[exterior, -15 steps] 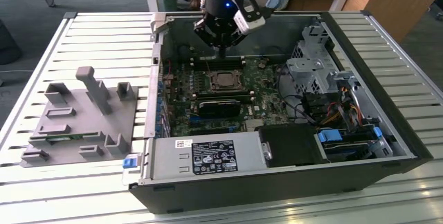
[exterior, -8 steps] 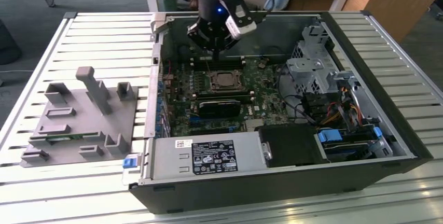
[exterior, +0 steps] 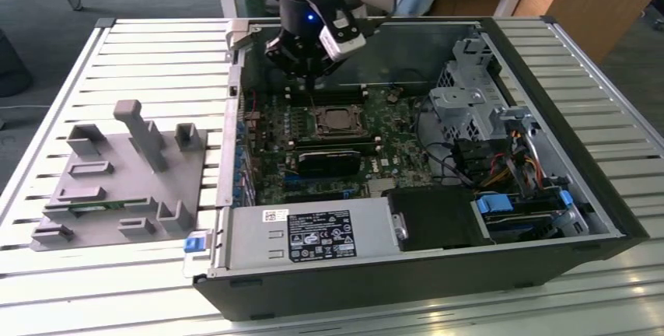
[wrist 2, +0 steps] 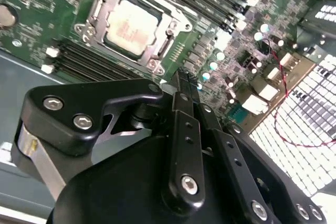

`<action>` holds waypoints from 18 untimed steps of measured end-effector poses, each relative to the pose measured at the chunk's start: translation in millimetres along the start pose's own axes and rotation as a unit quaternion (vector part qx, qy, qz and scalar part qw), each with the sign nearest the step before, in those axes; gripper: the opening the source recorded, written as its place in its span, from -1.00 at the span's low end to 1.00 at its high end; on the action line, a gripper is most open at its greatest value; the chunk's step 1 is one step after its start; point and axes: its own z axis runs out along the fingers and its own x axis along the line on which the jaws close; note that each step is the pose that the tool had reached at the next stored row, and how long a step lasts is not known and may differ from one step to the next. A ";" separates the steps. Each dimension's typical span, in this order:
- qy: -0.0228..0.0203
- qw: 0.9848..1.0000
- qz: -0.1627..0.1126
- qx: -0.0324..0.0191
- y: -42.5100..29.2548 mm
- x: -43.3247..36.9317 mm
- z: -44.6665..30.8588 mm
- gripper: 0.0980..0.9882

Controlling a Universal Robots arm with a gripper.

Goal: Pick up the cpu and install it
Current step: 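Install the first cpu locking lever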

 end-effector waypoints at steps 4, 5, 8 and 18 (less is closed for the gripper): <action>0.000 1.000 0.000 0.000 3.5 6.5 2.7 -0.98; 0.000 1.000 0.000 0.000 4.5 7.4 3.3 -0.98; 0.000 1.000 0.000 0.000 8.9 9.9 5.1 -0.98; 0.000 1.000 0.000 0.000 26.6 15.5 11.8 -0.98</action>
